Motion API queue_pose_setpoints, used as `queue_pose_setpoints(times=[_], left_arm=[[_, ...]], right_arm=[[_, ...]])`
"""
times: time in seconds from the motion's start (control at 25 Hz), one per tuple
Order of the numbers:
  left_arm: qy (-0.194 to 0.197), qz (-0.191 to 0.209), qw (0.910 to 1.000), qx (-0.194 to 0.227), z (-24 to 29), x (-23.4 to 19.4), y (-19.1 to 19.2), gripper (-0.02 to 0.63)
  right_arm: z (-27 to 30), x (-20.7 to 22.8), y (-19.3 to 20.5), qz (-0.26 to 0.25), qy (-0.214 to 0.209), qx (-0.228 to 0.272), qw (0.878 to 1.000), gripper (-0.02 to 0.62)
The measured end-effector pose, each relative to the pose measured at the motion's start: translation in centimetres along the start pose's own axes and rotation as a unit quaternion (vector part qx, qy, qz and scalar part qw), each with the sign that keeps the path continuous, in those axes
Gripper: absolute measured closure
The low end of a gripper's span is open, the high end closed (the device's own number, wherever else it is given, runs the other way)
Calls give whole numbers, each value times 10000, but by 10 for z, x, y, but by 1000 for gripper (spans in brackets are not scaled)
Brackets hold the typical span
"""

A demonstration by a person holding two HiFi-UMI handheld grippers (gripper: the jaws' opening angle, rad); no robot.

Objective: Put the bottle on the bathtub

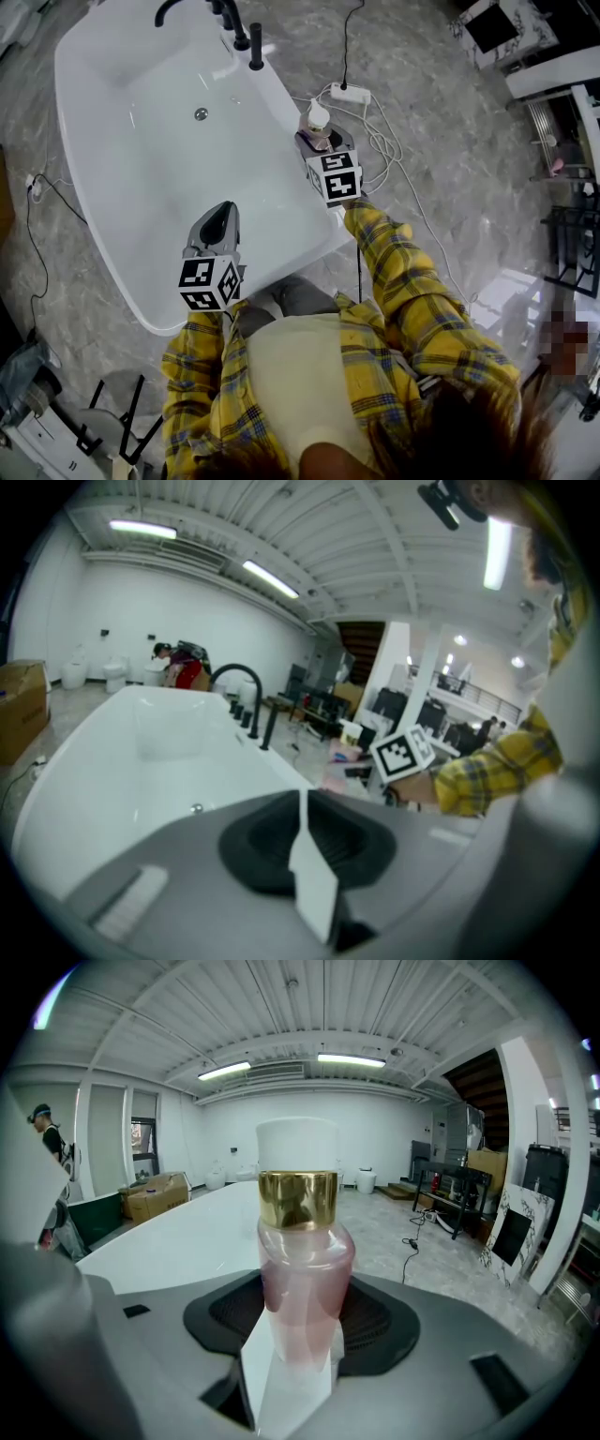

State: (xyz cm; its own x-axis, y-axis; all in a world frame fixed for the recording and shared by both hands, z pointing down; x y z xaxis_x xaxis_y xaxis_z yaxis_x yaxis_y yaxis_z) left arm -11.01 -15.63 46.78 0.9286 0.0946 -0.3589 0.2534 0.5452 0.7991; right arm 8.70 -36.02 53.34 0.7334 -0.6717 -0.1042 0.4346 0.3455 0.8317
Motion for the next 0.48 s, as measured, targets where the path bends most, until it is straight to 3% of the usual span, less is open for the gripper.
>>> queue_pose_setpoints(times=[0.48], left_arm=[[77,-20,10000,27,0,-5,0,578]], right_arm=[[6,-2,2,50,97,147,9998,350]])
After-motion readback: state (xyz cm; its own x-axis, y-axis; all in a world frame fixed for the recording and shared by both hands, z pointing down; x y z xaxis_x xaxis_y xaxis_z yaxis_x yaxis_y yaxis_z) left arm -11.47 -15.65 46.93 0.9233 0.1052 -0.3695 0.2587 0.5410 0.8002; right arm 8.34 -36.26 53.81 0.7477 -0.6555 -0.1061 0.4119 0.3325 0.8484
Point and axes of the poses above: the fingertips, and each gripper's own axes: z forward along the fingers, x to its right, y out of its underside, the point moved 8 cm from there along -z, backward along the fingers, and after that the axes turned 6 degrees about -z, right-handed, at the moved point
